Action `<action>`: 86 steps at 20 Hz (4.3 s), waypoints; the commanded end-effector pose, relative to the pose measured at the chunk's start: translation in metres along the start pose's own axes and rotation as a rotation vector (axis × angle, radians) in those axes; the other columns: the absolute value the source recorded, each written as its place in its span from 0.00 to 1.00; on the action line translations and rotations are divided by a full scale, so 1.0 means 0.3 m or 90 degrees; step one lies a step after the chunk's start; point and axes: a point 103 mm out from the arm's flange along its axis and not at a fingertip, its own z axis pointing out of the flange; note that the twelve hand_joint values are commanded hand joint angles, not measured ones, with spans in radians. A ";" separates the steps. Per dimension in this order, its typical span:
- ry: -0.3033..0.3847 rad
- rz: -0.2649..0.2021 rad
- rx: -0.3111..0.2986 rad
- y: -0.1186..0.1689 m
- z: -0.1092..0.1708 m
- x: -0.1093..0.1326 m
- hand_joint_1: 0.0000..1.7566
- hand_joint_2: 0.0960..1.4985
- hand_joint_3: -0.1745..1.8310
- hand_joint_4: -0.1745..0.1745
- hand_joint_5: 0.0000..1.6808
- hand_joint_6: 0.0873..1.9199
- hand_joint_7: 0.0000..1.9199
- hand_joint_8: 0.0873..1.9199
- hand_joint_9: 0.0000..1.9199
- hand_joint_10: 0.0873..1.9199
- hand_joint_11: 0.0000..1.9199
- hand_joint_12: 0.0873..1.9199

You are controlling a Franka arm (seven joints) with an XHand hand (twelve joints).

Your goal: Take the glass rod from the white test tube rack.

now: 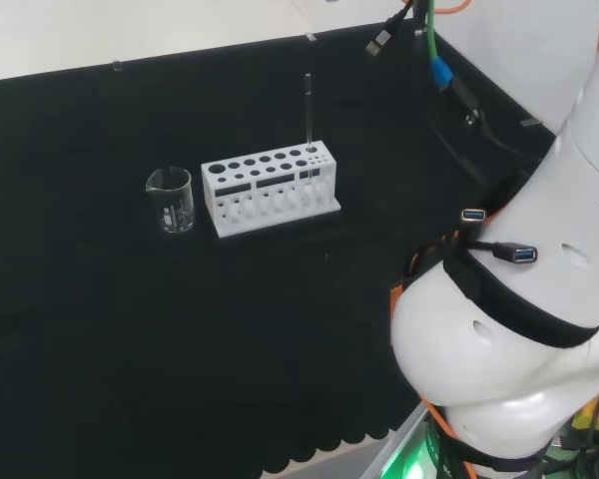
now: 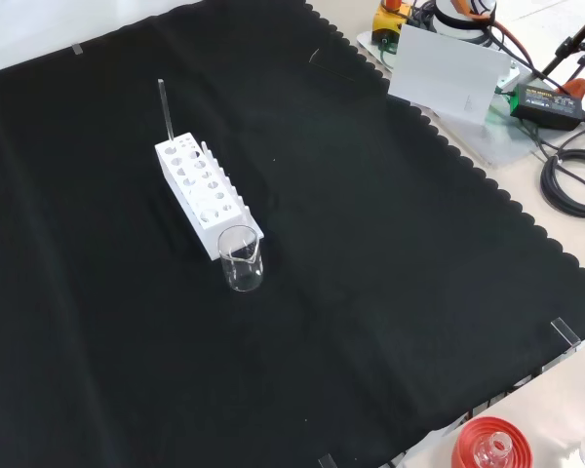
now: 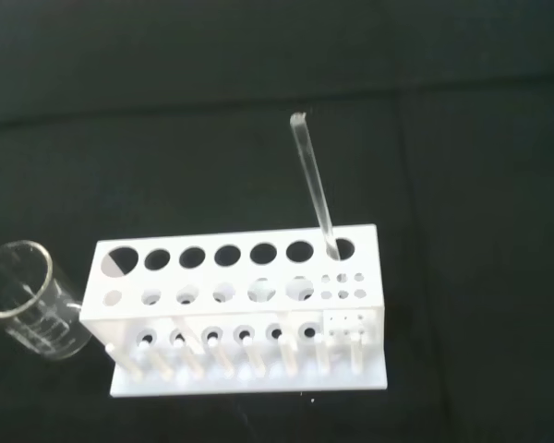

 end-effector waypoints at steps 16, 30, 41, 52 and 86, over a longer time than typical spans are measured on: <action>0.031 -0.050 0.025 0.116 0.161 -0.031 0.34 0.78 0.00 0.23 0.32 0.04 0.28 0.41 0.38 0.41 0.30 0.68; 0.044 -0.065 0.034 0.206 0.207 -0.020 0.33 0.77 0.00 0.21 0.32 0.07 0.30 0.41 0.40 0.39 0.33 0.67; 0.053 -0.072 0.028 0.217 0.234 -0.023 0.32 0.78 0.00 0.22 0.31 0.08 0.30 0.41 0.41 0.39 0.33 0.67; 0.063 -0.090 0.050 0.240 0.305 -0.022 0.32 0.78 0.00 0.20 0.29 0.18 0.33 0.40 0.45 0.37 0.37 0.66; 0.030 -0.113 0.120 0.321 0.449 -0.033 0.44 0.76 0.00 0.24 0.35 0.36 0.34 0.40 0.47 0.37 0.48 0.62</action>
